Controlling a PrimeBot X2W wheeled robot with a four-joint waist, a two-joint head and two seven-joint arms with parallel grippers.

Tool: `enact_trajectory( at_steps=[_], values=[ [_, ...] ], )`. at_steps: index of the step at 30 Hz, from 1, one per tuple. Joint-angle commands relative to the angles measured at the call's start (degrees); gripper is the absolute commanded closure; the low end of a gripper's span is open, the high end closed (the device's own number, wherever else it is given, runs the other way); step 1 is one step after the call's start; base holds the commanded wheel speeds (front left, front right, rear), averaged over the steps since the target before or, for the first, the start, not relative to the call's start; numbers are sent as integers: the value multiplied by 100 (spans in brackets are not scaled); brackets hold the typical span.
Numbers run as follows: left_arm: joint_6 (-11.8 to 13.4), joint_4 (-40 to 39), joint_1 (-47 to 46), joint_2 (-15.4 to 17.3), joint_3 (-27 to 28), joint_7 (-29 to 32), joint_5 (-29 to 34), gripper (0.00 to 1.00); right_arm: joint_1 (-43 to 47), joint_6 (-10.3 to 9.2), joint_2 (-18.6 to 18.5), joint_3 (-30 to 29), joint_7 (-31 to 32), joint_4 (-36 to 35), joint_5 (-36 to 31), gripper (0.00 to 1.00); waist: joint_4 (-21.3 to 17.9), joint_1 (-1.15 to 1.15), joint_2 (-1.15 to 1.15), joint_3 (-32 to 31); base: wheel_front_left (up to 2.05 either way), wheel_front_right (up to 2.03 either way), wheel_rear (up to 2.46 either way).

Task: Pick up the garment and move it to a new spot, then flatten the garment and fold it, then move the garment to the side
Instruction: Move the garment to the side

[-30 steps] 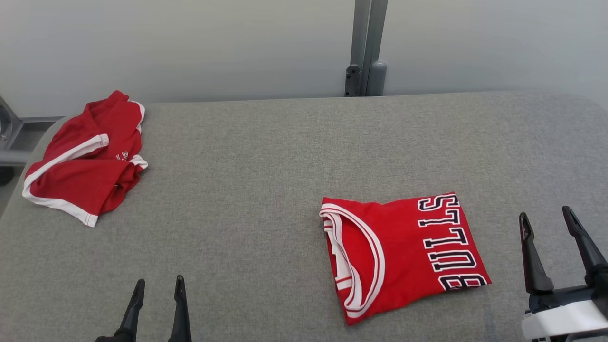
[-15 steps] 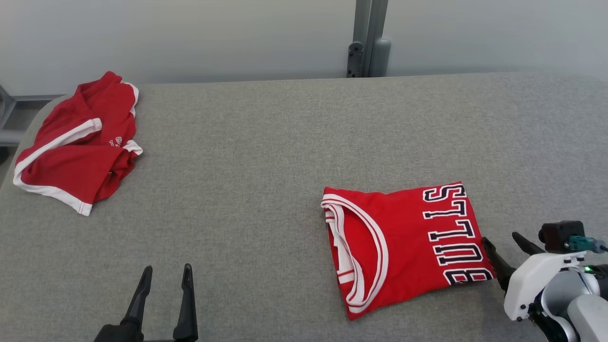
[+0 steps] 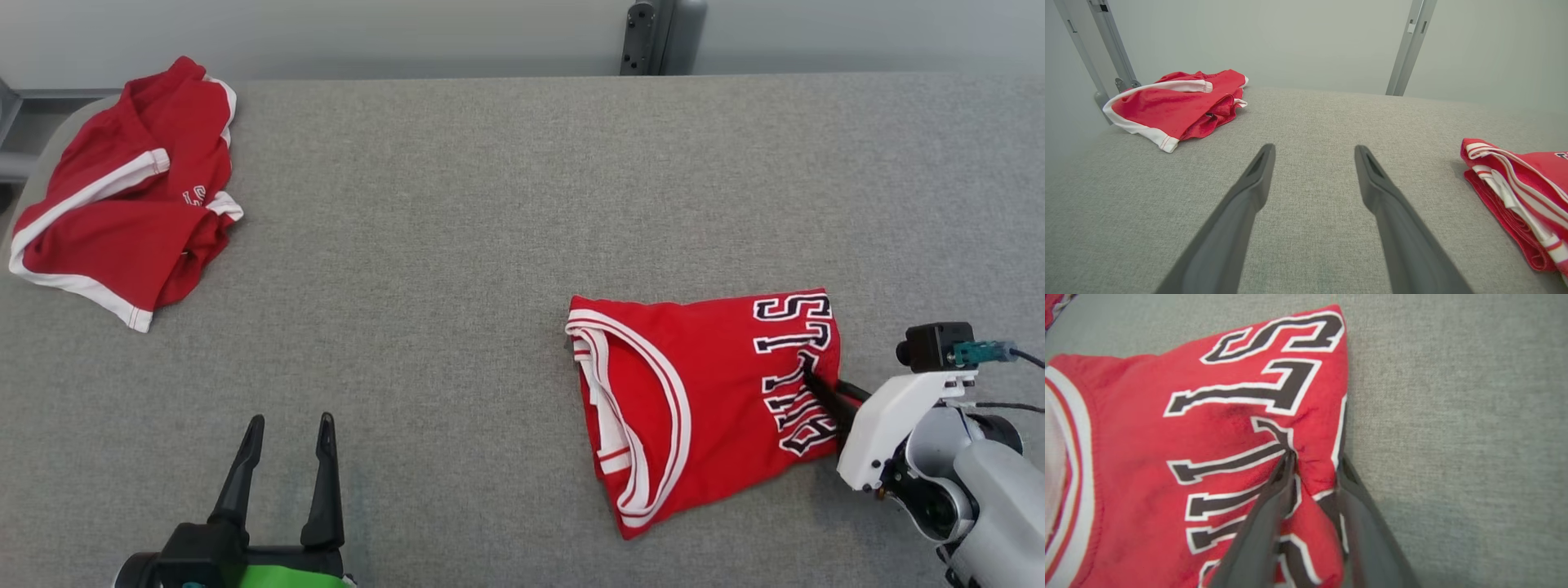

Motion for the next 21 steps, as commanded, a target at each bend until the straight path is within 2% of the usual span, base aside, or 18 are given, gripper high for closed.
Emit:
enact_trajectory(
  at_steps=[1,6,11,15,21],
  values=[
    [25,-41,-112,11,7,-1,-22,0,-130,-3,-91,86,7,-68,170,100,-146,0,0,196,0,0,0],
    [-49,-148,-286,11,37,0,97,0,-677,-6,-645,127,-81,-236,577,100,-622,0,0,654,0,0,0],
    [-198,-250,-707,11,64,-1,332,0,-1399,-5,-1341,-138,-419,14,369,100,-1010,0,0,1325,0,0,0],
    [-309,-274,-1105,59,-60,0,549,0,-2006,-4,-1618,-531,-767,545,125,100,-1105,0,0,1836,0,0,0],
    [-373,-342,-1400,95,-230,-1,631,0,-2617,-5,-2002,-938,-730,1394,-263,100,-1014,0,0,2265,0,0,0]
  ],
)
